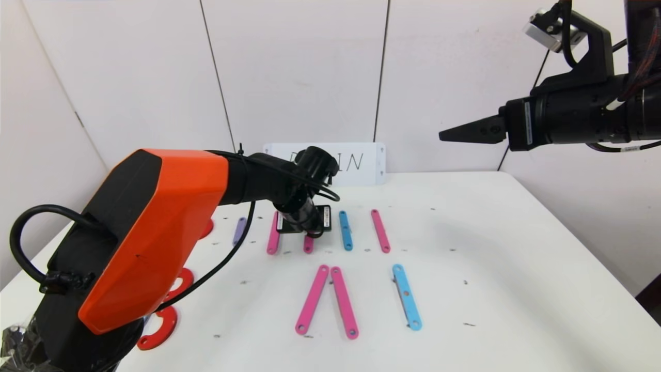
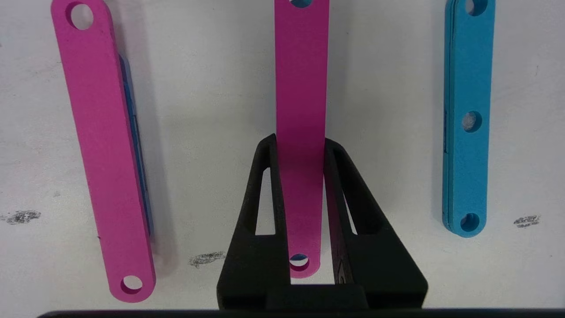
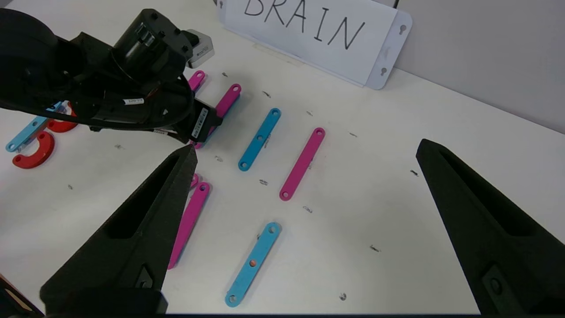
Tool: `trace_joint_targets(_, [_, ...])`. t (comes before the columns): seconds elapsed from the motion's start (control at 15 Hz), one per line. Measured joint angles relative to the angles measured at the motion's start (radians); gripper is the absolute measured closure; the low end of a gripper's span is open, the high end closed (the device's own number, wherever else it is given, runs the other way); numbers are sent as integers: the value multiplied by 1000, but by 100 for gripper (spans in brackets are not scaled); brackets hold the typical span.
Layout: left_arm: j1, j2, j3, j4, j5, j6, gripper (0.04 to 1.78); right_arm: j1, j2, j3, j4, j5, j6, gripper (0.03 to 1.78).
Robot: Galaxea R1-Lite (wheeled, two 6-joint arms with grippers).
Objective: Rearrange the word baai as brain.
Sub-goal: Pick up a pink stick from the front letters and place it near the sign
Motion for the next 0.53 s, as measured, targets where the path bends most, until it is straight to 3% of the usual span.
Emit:
trace_joint_targets(0.27, [0, 7, 0, 0, 0, -2, 152, 0, 0, 0, 0, 0, 0, 7])
trace_joint_targets(0.4, [0, 8, 0, -1, 0, -2, 142, 0, 0, 0, 0, 0, 0, 7])
trace_joint_targets(0.53, [0, 8, -1, -1, 0, -4, 122, 0, 0, 0, 0, 0, 0, 7])
